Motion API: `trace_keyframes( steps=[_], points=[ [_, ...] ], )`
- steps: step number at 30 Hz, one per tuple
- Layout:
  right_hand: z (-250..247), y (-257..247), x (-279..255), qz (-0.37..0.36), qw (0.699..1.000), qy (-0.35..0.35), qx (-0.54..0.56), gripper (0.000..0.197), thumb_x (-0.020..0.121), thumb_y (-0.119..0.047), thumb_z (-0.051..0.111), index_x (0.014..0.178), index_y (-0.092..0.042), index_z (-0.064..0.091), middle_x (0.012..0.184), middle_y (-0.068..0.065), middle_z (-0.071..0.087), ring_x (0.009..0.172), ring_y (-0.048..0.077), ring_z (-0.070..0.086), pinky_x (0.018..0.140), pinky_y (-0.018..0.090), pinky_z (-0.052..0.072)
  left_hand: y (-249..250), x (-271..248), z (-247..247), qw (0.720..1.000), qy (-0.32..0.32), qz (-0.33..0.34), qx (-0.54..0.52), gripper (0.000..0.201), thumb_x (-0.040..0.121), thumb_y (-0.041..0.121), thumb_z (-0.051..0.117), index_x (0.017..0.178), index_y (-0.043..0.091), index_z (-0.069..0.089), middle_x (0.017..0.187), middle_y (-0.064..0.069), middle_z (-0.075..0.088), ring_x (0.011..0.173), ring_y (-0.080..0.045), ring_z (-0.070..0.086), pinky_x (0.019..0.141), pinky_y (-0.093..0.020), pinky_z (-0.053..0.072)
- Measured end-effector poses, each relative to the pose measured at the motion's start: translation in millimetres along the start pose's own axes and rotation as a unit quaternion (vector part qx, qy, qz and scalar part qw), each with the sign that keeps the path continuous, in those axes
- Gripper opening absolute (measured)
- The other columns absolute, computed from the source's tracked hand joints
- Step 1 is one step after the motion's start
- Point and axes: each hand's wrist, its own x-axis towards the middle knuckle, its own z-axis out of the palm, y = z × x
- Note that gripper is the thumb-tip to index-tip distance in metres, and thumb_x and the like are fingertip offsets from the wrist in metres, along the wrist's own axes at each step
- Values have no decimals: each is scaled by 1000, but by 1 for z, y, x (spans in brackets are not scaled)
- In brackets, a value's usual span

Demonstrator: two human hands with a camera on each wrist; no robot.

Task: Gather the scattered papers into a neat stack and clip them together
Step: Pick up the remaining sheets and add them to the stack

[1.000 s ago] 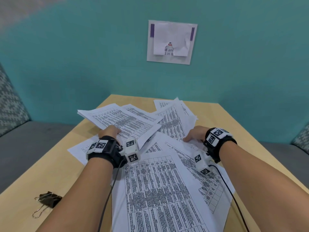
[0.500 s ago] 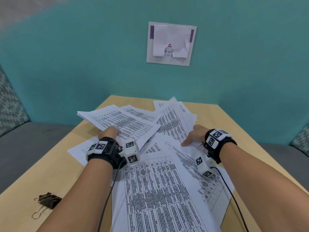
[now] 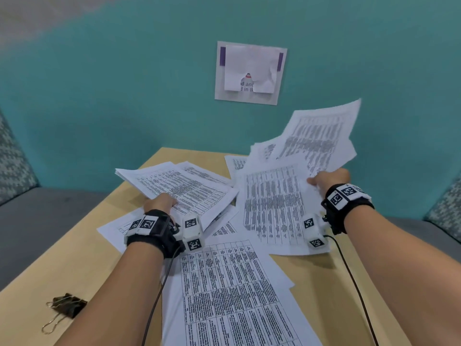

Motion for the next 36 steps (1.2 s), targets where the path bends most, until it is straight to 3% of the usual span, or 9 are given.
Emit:
trace_keyframes(
  steps=[9,14,16,18,23,27,30,32,36],
  points=[
    [-39,-13,3,75,982,37,171,80,81,-25,81,143,3,38,137,16,55,120,32,58,100,39,47,0,-7,11,997,-15,59,-44,75,87,-8,69,153,3,35,142,-18,55,123,-43,59,102,-57,48],
    [-15,4,20,100,976,-70,179,114,39,-28,99,140,-11,48,125,9,61,99,39,66,82,54,55,0,-24,7,997,-51,63,3,86,82,0,76,156,3,32,153,-20,47,132,-48,50,101,-58,47],
    [3,15,22,103,971,-129,175,83,50,-19,94,124,-10,56,123,12,59,90,38,65,74,59,56,-2,-29,7,993,-83,72,37,101,73,6,81,158,5,27,155,-21,44,133,-48,50,102,-58,48],
    [20,24,13,107,967,-168,159,59,62,-9,86,114,-1,60,125,13,57,102,41,63,90,68,48,-4,-32,7,989,-100,80,75,100,78,7,80,159,3,22,159,-23,37,139,-46,44,102,-53,45],
    [39,38,-27,75,976,-202,35,26,89,-9,62,113,-4,52,129,13,53,80,23,52,76,38,35,-6,-42,8,983,-148,92,59,93,82,32,79,158,8,31,166,-18,28,146,-42,37,114,-53,38],
    [50,49,-26,65,977,-200,-24,24,98,-8,50,117,0,39,92,12,48,70,25,47,67,32,37,-3,-55,10,980,-177,95,-14,71,94,46,64,156,21,37,167,-8,27,153,-32,28,123,-53,25],
    [53,44,-27,78,970,-227,-44,19,99,-5,46,117,-4,40,104,14,42,78,29,47,46,27,37,-5,-55,9,975,-175,97,100,79,69,32,88,136,15,52,143,-7,48,133,-33,47,109,-50,40],
    [55,39,-33,69,965,-242,-76,15,98,-5,47,109,-5,38,89,11,40,70,28,44,41,24,38,-8,-41,10,972,-152,83,158,92,49,15,94,130,1,52,135,-13,58,122,-41,59,99,-53,50],
    [63,35,-36,38,953,-265,-138,22,93,-8,47,78,-14,32,69,5,25,55,20,24,53,29,20,-8,-40,10,976,-150,85,133,61,69,-7,73,126,-9,53,105,-24,69,89,-41,70,84,-52,59]
  ],
)
